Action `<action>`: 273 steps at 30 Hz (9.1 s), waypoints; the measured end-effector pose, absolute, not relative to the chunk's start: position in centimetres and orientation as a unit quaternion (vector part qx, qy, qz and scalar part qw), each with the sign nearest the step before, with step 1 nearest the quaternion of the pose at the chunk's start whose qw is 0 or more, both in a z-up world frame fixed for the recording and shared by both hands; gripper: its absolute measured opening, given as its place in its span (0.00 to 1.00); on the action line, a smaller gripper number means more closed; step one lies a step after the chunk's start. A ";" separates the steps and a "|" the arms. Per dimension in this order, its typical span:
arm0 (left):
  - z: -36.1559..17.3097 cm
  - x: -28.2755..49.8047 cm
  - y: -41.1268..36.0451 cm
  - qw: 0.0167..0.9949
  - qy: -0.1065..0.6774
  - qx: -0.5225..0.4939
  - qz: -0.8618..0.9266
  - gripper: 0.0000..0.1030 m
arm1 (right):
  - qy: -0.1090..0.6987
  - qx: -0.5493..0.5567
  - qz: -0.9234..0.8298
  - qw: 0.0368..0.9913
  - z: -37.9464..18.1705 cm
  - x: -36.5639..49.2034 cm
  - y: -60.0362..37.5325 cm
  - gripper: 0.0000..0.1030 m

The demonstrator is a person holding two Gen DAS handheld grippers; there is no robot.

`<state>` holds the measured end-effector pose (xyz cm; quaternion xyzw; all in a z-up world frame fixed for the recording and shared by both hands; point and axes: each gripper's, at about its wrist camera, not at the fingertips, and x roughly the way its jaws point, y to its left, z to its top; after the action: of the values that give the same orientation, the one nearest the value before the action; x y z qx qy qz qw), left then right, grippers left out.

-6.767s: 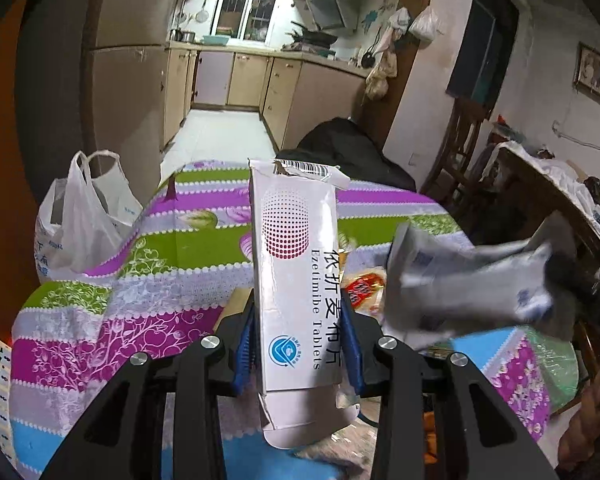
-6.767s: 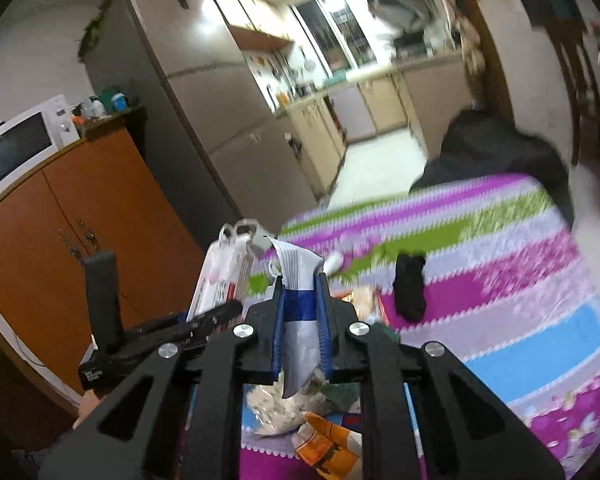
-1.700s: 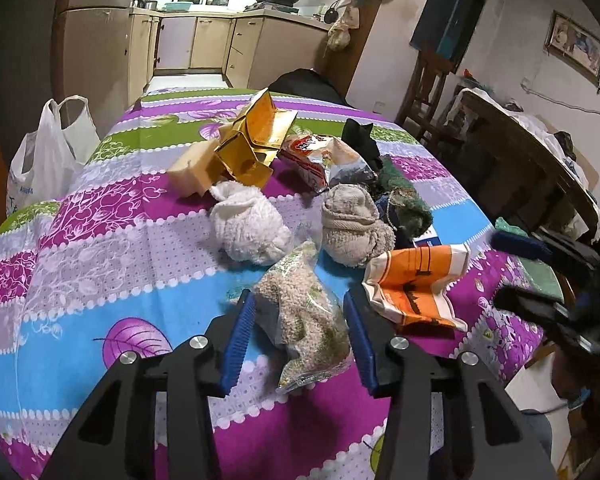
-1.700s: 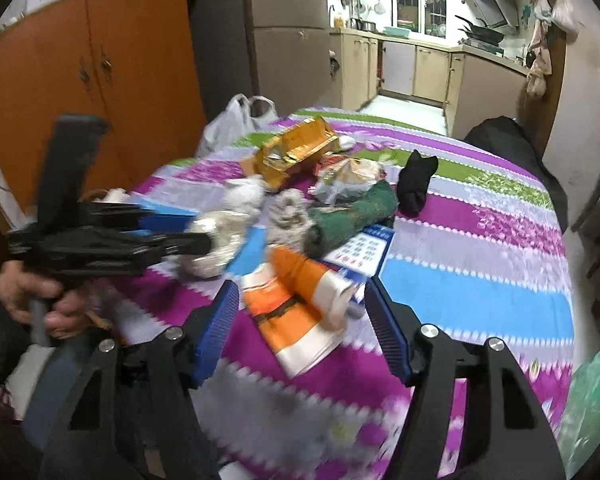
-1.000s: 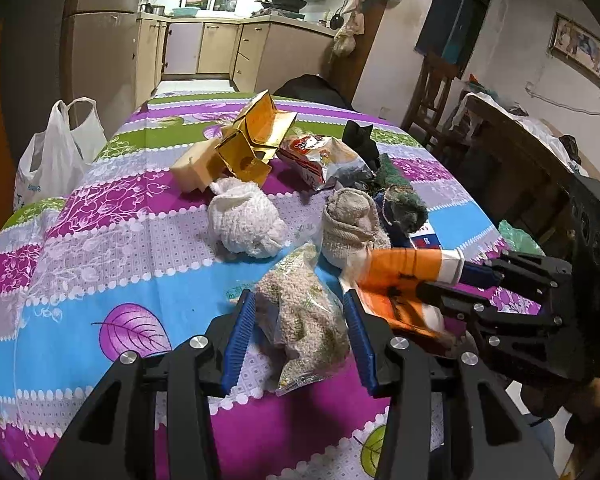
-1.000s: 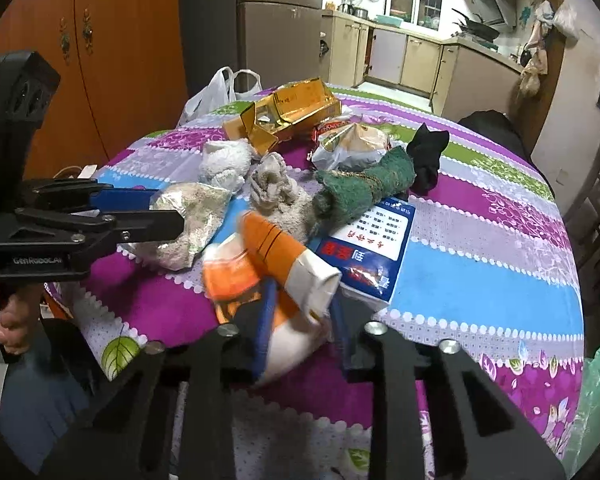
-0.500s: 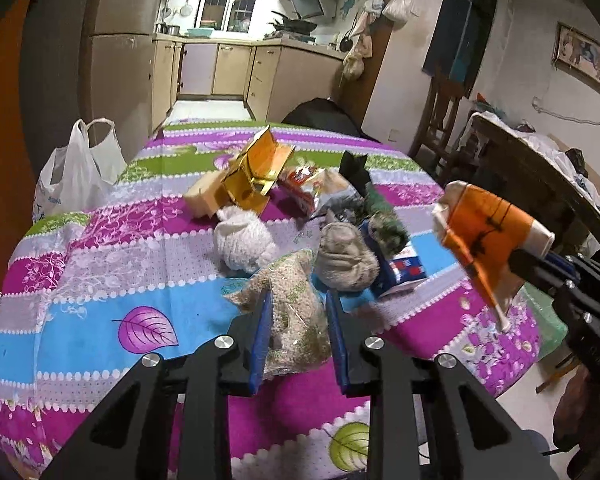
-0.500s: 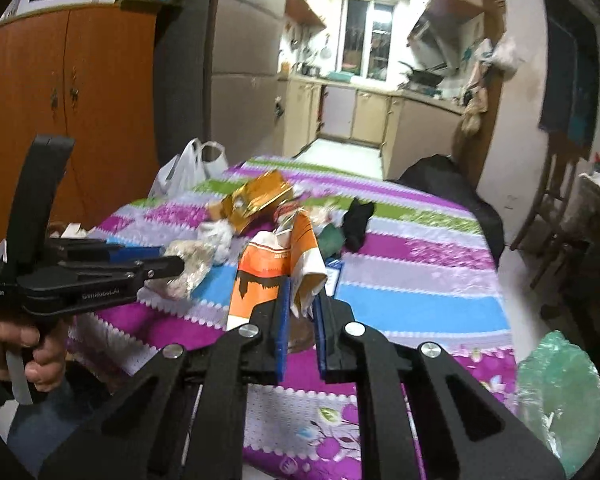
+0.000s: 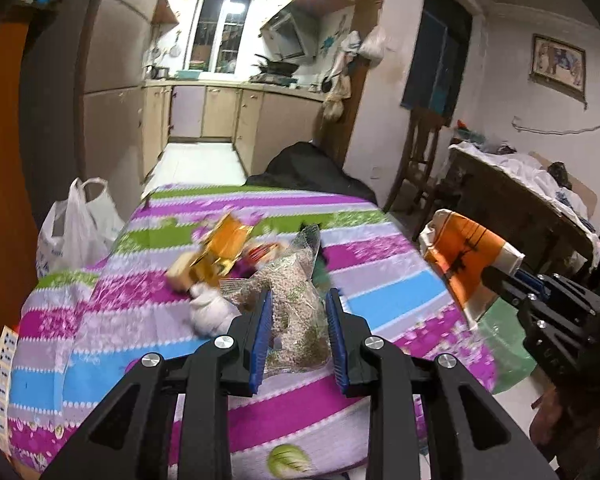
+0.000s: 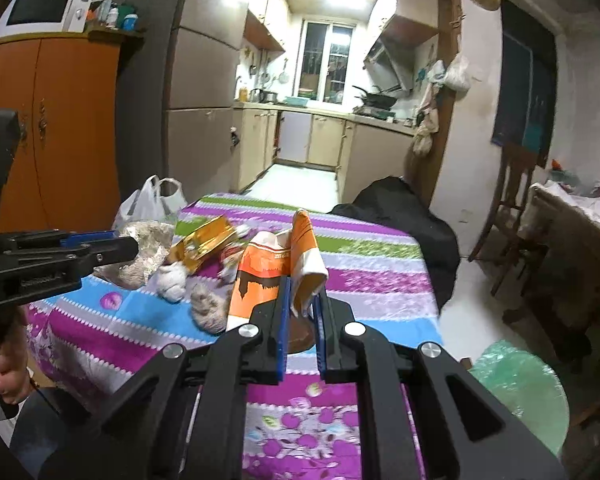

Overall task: Collect trash
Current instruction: 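Carry the grain bag and orange-white packet over the green bin with both tools, then open both tools to drop the bag and packet into the bin, then grasp the white cloth with the left tool while the right tool grasps the blue medicine box, then carry the white cloth and blue box over the green bin with both tools, then open both tools to drop the cloth and blue box into the bin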

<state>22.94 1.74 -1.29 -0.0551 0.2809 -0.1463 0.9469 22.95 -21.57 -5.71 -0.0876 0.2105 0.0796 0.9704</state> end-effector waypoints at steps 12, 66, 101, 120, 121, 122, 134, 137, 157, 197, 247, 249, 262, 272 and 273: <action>4.1 25.1 -11.2 0.933 0.262 -0.025 -0.247 0.27 | 0.214 -0.062 -0.034 0.974 -0.8 21.7 -32.4 0.09; -9.8 32.5 -48.3 0.811 0.432 0.116 -0.377 0.45 | 0.440 0.118 -0.151 0.877 -12.1 22.7 -60.3 0.13; -9.5 31.4 -45.4 0.824 0.417 0.120 -0.364 0.66 | 0.413 0.115 -0.161 0.889 -11.6 20.6 -59.4 0.43; -8.2 31.8 -17.8 0.890 0.381 0.060 -0.244 0.70 | 0.293 0.051 -0.039 0.954 -9.6 19.3 -44.1 0.84; -8.3 31.9 -16.0 0.892 0.383 0.053 -0.233 0.70 | 0.296 0.048 -0.029 0.953 -9.9 19.7 -43.1 0.84; -8.4 32.0 -13.7 0.896 0.384 0.046 -0.220 0.70 | 0.300 0.046 -0.017 0.953 -10.2 20.2 -42.1 0.84; -8.6 33.3 6.8 0.917 0.390 -0.046 -0.070 0.71 | 0.315 0.015 0.080 0.946 -11.5 23.0 -32.5 0.84; -10.1 34.2 9.7 0.906 0.413 -0.069 -0.059 0.71 | 0.324 0.011 0.095 0.941 -12.0 23.7 -30.9 0.84; -14.5 36.6 8.0 0.904 0.416 -0.090 -0.046 0.37 | 0.413 0.057 0.221 0.882 -15.1 34.4 -20.9 0.65; -2.9 27.3 -3.6 0.926 0.309 -0.049 -0.212 0.37 | 0.274 0.001 0.101 0.956 -5.7 27.0 -26.9 0.45; -7.4 31.3 -45.5 0.815 0.390 0.075 -0.421 0.37 | 0.404 0.150 -0.105 0.896 -8.8 23.1 -58.8 0.45; -7.3 31.3 -45.6 0.815 0.388 0.076 -0.423 0.37 | 0.405 0.150 -0.105 0.896 -8.7 23.3 -58.9 0.45; -7.1 31.3 -45.8 0.812 0.395 0.079 -0.423 0.37 | 0.402 0.148 -0.106 0.897 -8.7 23.3 -59.2 0.46; -7.1 31.3 -46.1 0.813 0.395 0.085 -0.419 0.37 | 0.400 0.153 -0.107 0.897 -9.1 22.9 -59.6 0.46; -7.2 31.3 -46.1 0.813 0.395 0.086 -0.418 0.37 | 0.400 0.153 -0.107 0.897 -9.1 22.9 -59.7 0.46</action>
<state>31.32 -46.11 -7.18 0.0864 0.3953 -0.4182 0.8132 22.89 -59.67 -9.13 0.1529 0.4004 -0.1069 0.8971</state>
